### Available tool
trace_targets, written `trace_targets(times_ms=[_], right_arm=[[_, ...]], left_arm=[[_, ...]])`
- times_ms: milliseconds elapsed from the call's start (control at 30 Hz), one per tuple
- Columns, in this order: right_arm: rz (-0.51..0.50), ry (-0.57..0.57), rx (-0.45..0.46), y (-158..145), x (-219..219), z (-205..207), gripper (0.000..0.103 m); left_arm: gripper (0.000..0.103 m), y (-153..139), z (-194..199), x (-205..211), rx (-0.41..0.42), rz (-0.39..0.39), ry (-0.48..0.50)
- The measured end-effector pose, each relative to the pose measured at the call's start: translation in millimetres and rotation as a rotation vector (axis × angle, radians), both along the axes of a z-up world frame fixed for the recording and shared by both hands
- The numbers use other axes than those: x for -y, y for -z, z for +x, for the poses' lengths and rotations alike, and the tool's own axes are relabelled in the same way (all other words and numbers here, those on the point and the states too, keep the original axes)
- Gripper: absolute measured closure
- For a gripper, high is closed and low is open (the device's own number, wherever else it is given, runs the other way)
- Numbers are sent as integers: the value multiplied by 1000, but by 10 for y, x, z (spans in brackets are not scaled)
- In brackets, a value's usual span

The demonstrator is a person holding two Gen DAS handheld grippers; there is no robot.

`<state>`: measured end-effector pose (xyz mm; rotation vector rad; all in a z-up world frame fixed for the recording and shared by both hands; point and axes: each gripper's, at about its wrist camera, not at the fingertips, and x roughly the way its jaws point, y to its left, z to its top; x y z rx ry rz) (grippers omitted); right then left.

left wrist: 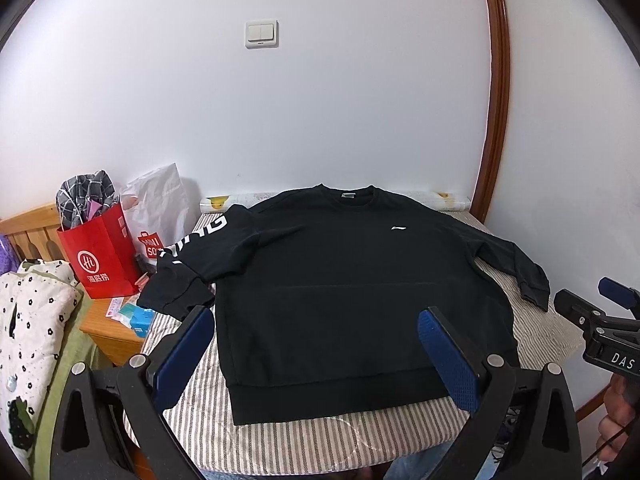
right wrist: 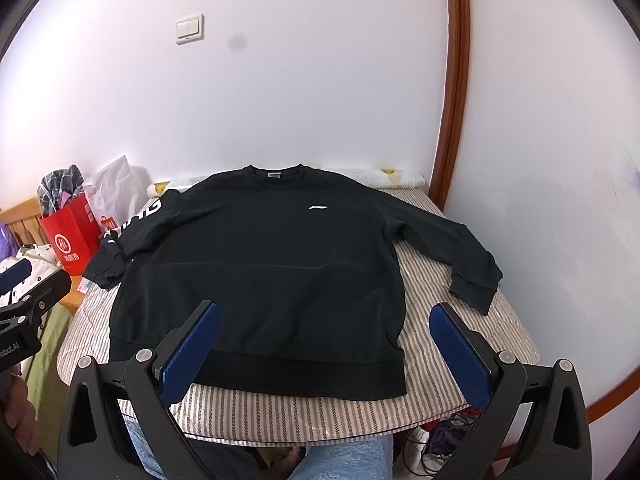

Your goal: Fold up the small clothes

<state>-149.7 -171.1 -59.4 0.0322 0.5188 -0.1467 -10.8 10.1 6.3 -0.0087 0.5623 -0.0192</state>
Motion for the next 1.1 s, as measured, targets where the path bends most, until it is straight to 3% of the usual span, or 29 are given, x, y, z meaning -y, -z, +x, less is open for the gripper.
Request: trace_targets(times_ms=[1100], right_arm=[[5, -3, 16, -6, -15, -67, 0]], left_arm=[[0, 5, -7, 43, -6, -2, 14]])
